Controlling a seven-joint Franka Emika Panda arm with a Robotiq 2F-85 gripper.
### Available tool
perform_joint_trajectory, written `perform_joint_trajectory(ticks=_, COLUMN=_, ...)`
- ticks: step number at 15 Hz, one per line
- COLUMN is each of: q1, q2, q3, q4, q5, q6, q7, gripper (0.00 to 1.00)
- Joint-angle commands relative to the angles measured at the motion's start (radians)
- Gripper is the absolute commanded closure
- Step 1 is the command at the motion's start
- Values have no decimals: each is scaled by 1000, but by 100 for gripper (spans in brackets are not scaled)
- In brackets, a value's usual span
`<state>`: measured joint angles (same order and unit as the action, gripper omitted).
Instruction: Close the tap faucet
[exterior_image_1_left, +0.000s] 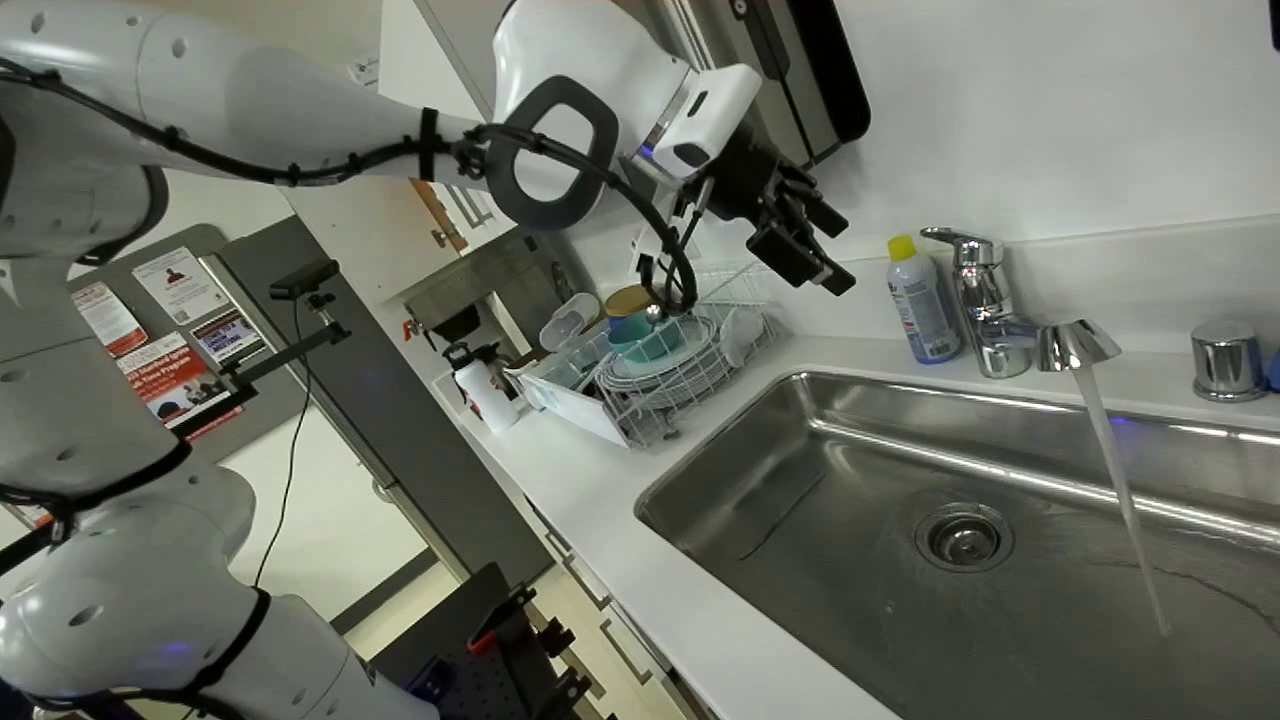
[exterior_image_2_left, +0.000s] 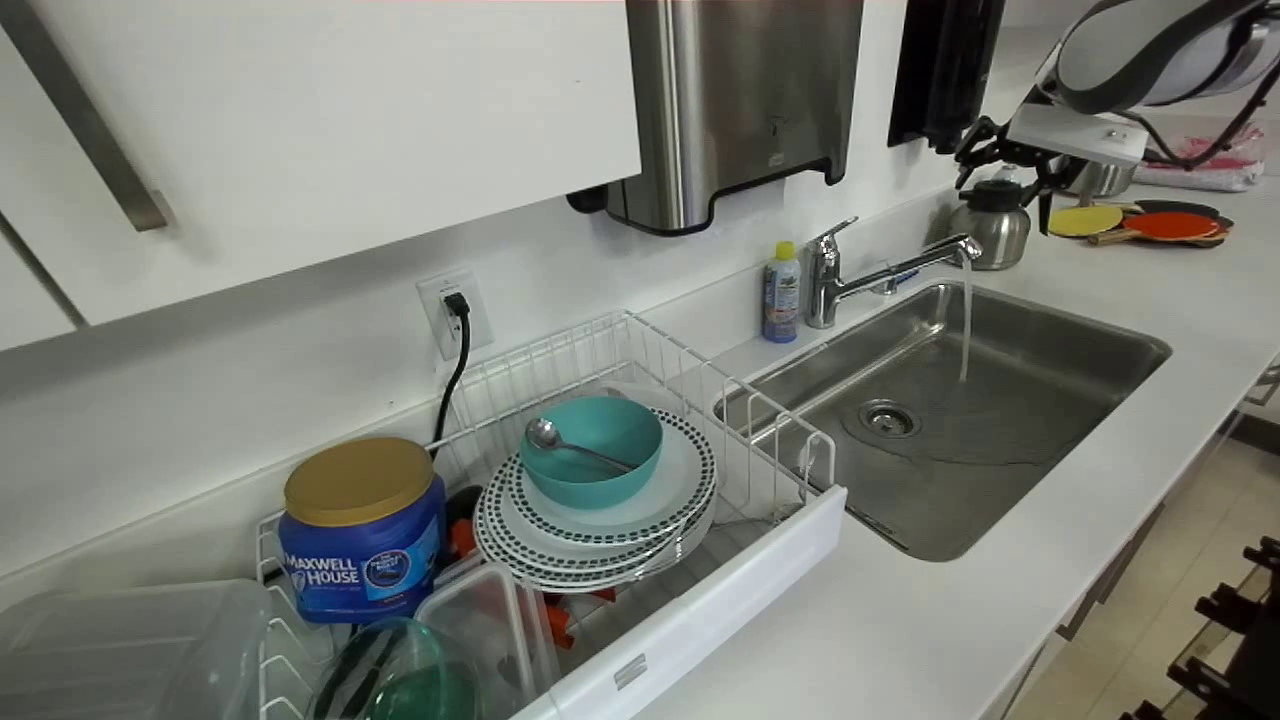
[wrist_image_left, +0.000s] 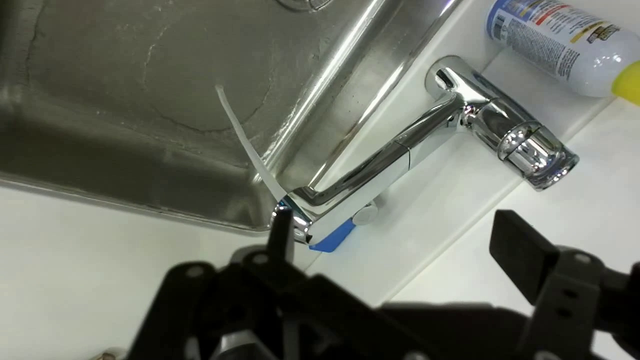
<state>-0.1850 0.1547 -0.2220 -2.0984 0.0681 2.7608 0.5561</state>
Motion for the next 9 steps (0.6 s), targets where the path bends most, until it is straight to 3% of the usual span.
perform_joint_trajectory(ticks=1, q1=19, q2=39, q3=-19, q4=43, q5=-13, q6=3, q7=22, gripper=0)
perform_joint_trajectory(ticks=3, q1=16, q2=91, q3=-13, q4=119, q5=6, q6=-51, q7=1, gripper=0)
perform_joint_trajectory(ticks=9, q1=-13, q2=233, q3=16, q4=432, q5=73, q6=-368, q7=-130, gripper=0)
